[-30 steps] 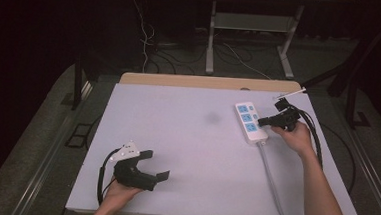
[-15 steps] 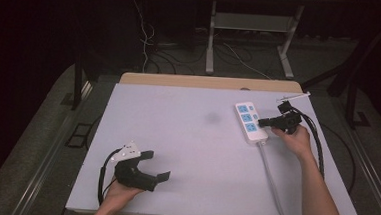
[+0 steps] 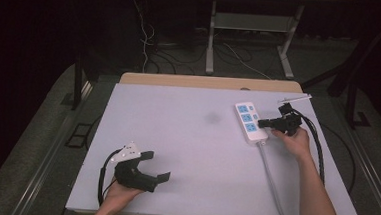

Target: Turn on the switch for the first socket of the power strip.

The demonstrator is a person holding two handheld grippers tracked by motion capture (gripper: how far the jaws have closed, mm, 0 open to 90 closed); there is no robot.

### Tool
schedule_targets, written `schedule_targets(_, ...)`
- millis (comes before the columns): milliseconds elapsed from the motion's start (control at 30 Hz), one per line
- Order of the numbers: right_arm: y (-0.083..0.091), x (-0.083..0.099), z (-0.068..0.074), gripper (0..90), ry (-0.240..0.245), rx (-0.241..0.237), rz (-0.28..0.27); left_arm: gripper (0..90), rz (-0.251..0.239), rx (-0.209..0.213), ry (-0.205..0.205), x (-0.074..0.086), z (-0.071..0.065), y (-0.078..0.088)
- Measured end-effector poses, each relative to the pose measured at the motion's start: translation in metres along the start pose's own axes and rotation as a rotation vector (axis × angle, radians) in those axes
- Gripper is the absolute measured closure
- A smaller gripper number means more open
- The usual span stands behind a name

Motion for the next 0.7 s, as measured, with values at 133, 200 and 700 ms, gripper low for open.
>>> schedule_targets(133,-0.0001,0.0006,0.0010,90.0,0.004,0.009,-0.005,0.0,-0.004,0.002,-0.002,-0.0003,-0.0006,0.0012)
schedule_targets(200,-0.0005,0.0017,0.0007,90.0,-0.002,0.010,-0.011,0.0,-0.005,0.002,-0.001,-0.0002,-0.0007,0.0015)
schedule_targets(700,0.0009,-0.0013,0.0036,90.0,-0.006,0.027,0.001,0.0,0.001,0.001,0.010,0.0005,0.0020,-0.0002)
Point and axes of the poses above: each handheld gripper's, and its own axes: y roughly backward along the jaws, x roughly out of its underside, z roughly to its left, the point moved 2 cm from there along -y, roughly forward along the jaws, and after that the axes turned 11 degrees about x, right-handed, at the moved point
